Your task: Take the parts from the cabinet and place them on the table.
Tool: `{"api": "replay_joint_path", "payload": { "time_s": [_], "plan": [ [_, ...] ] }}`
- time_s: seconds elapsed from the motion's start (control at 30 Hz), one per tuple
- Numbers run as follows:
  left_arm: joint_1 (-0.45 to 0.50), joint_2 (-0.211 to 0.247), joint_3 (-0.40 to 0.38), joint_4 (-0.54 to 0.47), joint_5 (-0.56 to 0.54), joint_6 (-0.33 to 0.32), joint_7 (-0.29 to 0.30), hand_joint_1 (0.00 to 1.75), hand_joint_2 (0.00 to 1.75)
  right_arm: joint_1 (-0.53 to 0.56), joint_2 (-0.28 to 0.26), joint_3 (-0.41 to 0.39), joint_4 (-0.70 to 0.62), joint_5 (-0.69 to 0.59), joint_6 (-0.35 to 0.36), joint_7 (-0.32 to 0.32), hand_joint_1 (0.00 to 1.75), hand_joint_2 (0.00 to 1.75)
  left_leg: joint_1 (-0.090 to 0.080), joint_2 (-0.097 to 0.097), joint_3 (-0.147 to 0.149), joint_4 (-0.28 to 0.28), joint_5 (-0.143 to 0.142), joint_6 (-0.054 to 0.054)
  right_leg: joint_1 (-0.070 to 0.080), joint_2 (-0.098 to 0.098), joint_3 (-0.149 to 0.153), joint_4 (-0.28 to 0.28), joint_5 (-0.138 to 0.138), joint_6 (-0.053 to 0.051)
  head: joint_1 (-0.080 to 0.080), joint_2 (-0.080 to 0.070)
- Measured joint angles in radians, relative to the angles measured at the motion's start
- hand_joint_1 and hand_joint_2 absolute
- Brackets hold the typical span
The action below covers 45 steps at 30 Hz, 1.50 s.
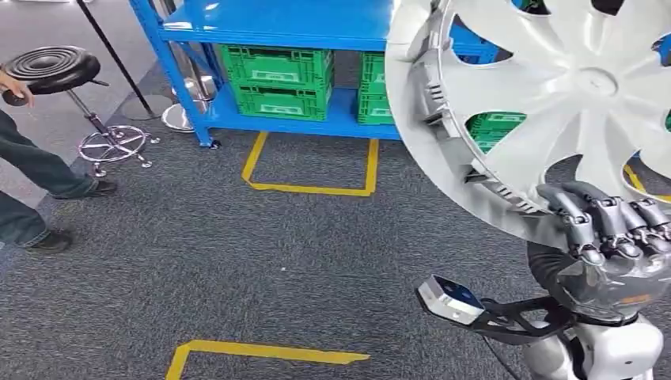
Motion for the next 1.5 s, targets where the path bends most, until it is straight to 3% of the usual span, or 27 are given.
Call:
{"api": "replay_joint_path", "payload": {
  "time_s": [0.07, 0.1, 0.2, 0.27, 0.3, 0.37, 0.4, 0.43, 0.47, 0.57, 0.63, 0.73, 0.8, 0.87, 0.9, 0.93, 1.07, 1.1, 1.13, 1.17, 1.23, 1.27, 1.3, 1.37, 1.4, 1.43, 1.5],
  "plan": [
    [-0.001, 0.0, 0.0, 0.0, 0.0, 0.0, -0.001, 0.0, 1.75, 0.0, -0.001, 0.005, -0.001, 0.0, 0.0, 0.002, 1.75, 1.75, 0.007, 0.005, 0.008, -0.038, 0.021, 0.015, 0.006, 0.007, 0.002, -0.01, 0.007, 0.015, 0.001, 0.0],
    [-0.002, -0.002, 0.0, 0.0, 0.0, 0.0, -0.001, 0.0, 1.75, 0.002, -0.003, 0.005, -0.001, 0.0, 0.0, 0.002, 1.75, 1.75, 0.013, 0.015, 0.017, -0.054, 0.031, 0.018, 0.004, 0.005, -0.01, -0.001, -0.011, 0.013, 0.0, 0.0],
    [0.0, -0.002, 0.0, 0.0, 0.0, 0.0, -0.001, 0.0, 1.75, 0.002, -0.009, 0.007, -0.001, 0.0, 0.0, 0.002, 1.75, 1.75, 0.015, 0.027, 0.015, -0.06, 0.036, 0.022, 0.001, 0.005, -0.101, 0.204, -0.118, 0.017, 0.002, 0.0],
    [0.001, -0.002, 0.0, 0.0, 0.0, -0.002, -0.001, 0.0, 1.75, 0.005, -0.011, 0.007, 0.001, 0.0, 0.0, 0.002, 1.75, 1.75, 0.017, 0.041, 0.014, -0.058, 0.034, 0.018, -0.005, 0.004, -0.146, 0.299, -0.136, 0.026, 0.003, 0.0],
    [0.001, -0.002, 0.0, 0.0, 0.0, -0.002, -0.001, 0.0, 1.75, 0.006, -0.013, 0.007, 0.002, 0.0, 0.0, 0.002, 1.75, 1.75, 0.021, 0.047, 0.015, -0.055, 0.03, 0.013, -0.009, 0.001, -0.13, 0.268, -0.108, 0.031, 0.002, 0.0],
    [0.001, -0.001, 0.0, 0.0, 0.0, -0.002, -0.001, 0.0, 1.75, 0.005, -0.013, 0.007, 0.002, 0.0, 0.0, 0.001, 1.75, 1.75, 0.032, 0.061, 0.015, -0.039, 0.017, -0.006, -0.019, -0.022, -0.045, 0.105, -0.021, 0.044, 0.002, 0.0],
    [0.001, 0.001, 0.0, 0.0, 0.0, -0.002, -0.001, 0.0, 1.75, 0.003, -0.015, 0.007, 0.002, 0.0, 0.0, 0.0, 1.75, 1.75, 0.035, 0.067, 0.013, -0.023, 0.006, -0.018, -0.021, -0.064, -0.011, 0.035, -0.016, 0.059, 0.003, 0.0],
    [0.001, 0.008, 0.0, 0.0, 0.0, -0.002, -0.001, 0.0, 1.75, 0.001, -0.016, 0.008, 0.004, 0.0, 0.0, -0.002, 1.75, 1.75, 0.023, 0.071, 0.009, -0.006, -0.006, -0.028, -0.008, -0.091, 0.001, 0.027, -0.033, 0.053, 0.013, 0.0],
    [0.002, 0.004, 0.0, 0.0, 0.0, -0.002, -0.001, 0.0, 1.75, 0.0, -0.017, 0.01, 0.004, 0.0, 0.0, -0.002, 1.75, 1.75, 0.021, 0.076, 0.007, 0.001, -0.009, -0.03, -0.012, -0.072, -0.003, 0.035, -0.034, 0.027, 0.01, 0.0],
    [0.002, 0.006, 0.0, 0.0, 0.001, -0.002, -0.001, 0.0, 1.75, 0.006, -0.018, 0.011, 0.005, 0.0, 0.0, -0.002, 1.75, 1.75, 0.023, 0.107, 0.009, 0.003, -0.015, -0.036, -0.012, -0.039, -0.017, 0.047, -0.032, 0.01, -0.005, 0.0],
    [0.001, 0.006, 0.0, 0.0, 0.001, -0.002, -0.001, 0.0, 1.75, 0.004, -0.018, 0.011, 0.005, 0.0, 0.0, -0.003, 1.75, 1.75, 0.03, 0.043, -0.008, 0.06, -0.07, -0.047, -0.012, -0.02, -0.019, 0.045, -0.029, -0.003, -0.007, 0.0],
    [0.0, 0.006, 0.0, 0.001, 0.002, -0.003, -0.004, 0.0, 1.75, 0.004, -0.018, 0.012, 0.005, 0.0, 0.0, -0.005, 1.75, 1.75, 0.03, 0.015, -0.108, 0.296, -0.178, -0.046, -0.008, 0.015, -0.023, 0.045, -0.027, -0.012, -0.008, 0.0],
    [0.0, 0.005, 0.0, 0.001, 0.002, -0.003, -0.005, 0.0, 1.75, 0.005, -0.018, 0.012, 0.005, 0.0, 0.0, -0.005, 1.75, 1.75, 0.027, 0.012, -0.114, 0.306, -0.15, -0.035, -0.003, 0.043, -0.022, 0.045, -0.025, -0.015, -0.008, 0.0],
    [0.0, 0.004, 0.0, 0.001, 0.002, -0.003, -0.005, 0.0, 1.75, 0.004, -0.018, 0.012, 0.005, 0.0, 0.0, -0.005, 1.75, 1.75, 0.024, -0.004, -0.05, 0.153, -0.054, -0.015, 0.002, 0.072, -0.022, 0.045, -0.022, -0.017, -0.008, 0.0],
    [0.001, 0.003, 0.0, 0.001, 0.002, -0.003, -0.005, 0.0, 1.75, 0.004, -0.018, 0.012, 0.005, 0.0, 0.0, -0.005, 1.75, 1.75, 0.021, -0.039, -0.013, 0.062, -0.011, -0.003, 0.001, 0.084, -0.023, 0.045, -0.02, -0.016, -0.008, 0.0],
    [0.002, 0.005, 0.0, 0.001, 0.002, -0.003, -0.004, 0.0, 1.75, 0.004, -0.018, 0.012, 0.005, 0.0, 0.0, -0.005, 1.75, 1.75, 0.024, -0.095, -0.001, 0.034, -0.019, 0.006, 0.002, 0.092, -0.026, 0.046, -0.018, -0.014, -0.005, 0.0],
    [-0.003, 0.003, 0.0, 0.001, 0.001, -0.002, -0.005, 0.0, 1.75, 0.005, -0.018, 0.012, 0.005, 0.0, 0.0, -0.005, 1.75, 1.75, 0.019, -0.059, 0.002, 0.004, -0.008, 0.002, -0.006, 0.134, -0.044, 0.035, 0.002, 0.014, -0.011, 0.0],
    [-0.003, -0.001, 0.0, 0.001, 0.001, -0.002, -0.004, 0.0, 1.75, 0.008, -0.018, 0.012, 0.005, 0.0, 0.0, -0.005, 1.75, 1.75, 0.03, -0.036, 0.007, -0.014, 0.002, -0.004, -0.004, 0.107, -0.057, 0.045, -0.008, 0.013, -0.012, 0.0],
    [0.0, -0.001, 0.0, 0.001, 0.001, -0.002, -0.004, 0.0, 1.75, 0.005, -0.018, 0.012, 0.005, -0.001, 0.0, -0.005, 1.75, 1.75, 0.029, -0.028, 0.007, -0.02, 0.006, 0.0, 0.003, 0.055, -0.071, 0.072, -0.034, 0.015, -0.001, 0.0],
    [0.002, -0.001, 0.0, 0.002, 0.001, -0.002, -0.004, 0.0, 1.75, 0.002, -0.018, 0.013, 0.005, 0.0, 0.0, -0.008, 1.75, 1.75, 0.028, -0.014, 0.004, -0.02, 0.007, 0.002, 0.003, 0.028, -0.096, 0.129, -0.07, 0.019, 0.003, 0.0],
    [0.006, -0.001, 0.0, 0.002, 0.001, -0.002, -0.004, 0.0, 1.75, 0.003, -0.018, 0.014, 0.005, 0.0, 0.0, -0.01, 1.75, 1.75, 0.025, 0.018, 0.002, -0.019, 0.007, 0.003, 0.0, 0.01, -0.159, 0.284, -0.142, 0.027, 0.002, 0.0],
    [0.006, -0.001, 0.0, 0.002, 0.001, -0.002, -0.004, 0.0, 1.75, 0.004, -0.018, 0.014, 0.006, 0.0, 0.0, -0.01, 1.75, 1.75, 0.024, 0.03, 0.001, -0.019, 0.007, 0.003, 0.0, 0.009, -0.171, 0.324, -0.151, 0.031, 0.003, 0.0],
    [0.006, 0.0, 0.0, 0.002, 0.001, -0.002, -0.004, 0.0, 1.75, 0.005, -0.018, 0.014, 0.008, 0.0, 0.0, -0.008, 1.75, 1.75, 0.023, 0.045, 0.002, -0.019, 0.007, 0.003, 0.0, 0.007, -0.158, 0.313, -0.136, 0.032, 0.003, 0.0],
    [0.006, -0.001, 0.0, 0.002, 0.0, -0.002, -0.004, 0.0, 1.75, 0.005, -0.018, 0.014, 0.008, 0.0, 0.0, -0.009, 1.75, 1.75, 0.021, 0.069, 0.003, -0.018, 0.006, 0.002, 0.0, -0.008, -0.073, 0.176, -0.069, 0.03, 0.003, 0.0],
    [0.005, -0.001, 0.0, 0.002, -0.002, -0.003, -0.004, 0.0, 1.75, 0.004, -0.018, 0.014, 0.008, 0.0, 0.0, -0.011, 1.75, 1.75, 0.019, 0.08, 0.006, -0.017, 0.005, 0.0, 0.002, -0.034, -0.011, 0.072, -0.032, 0.025, 0.003, 0.0],
    [0.005, -0.001, 0.0, 0.002, -0.005, -0.003, -0.004, 0.0, 1.75, 0.002, -0.018, 0.014, 0.008, 0.0, 0.0, -0.014, 1.75, 1.75, 0.015, 0.09, 0.008, -0.017, 0.003, -0.003, 0.011, -0.088, 0.019, 0.012, -0.05, 0.019, 0.002, 0.0],
    [0.005, 0.0, 0.0, 0.002, -0.006, -0.003, -0.004, 0.0, 1.75, 0.003, -0.018, 0.014, 0.008, -0.001, 0.0, -0.016, 1.75, 1.75, 0.01, 0.103, 0.005, -0.012, 0.003, -0.011, 0.015, -0.06, 0.023, 0.009, -0.036, 0.001, 0.0, 0.0]
  ]
}}
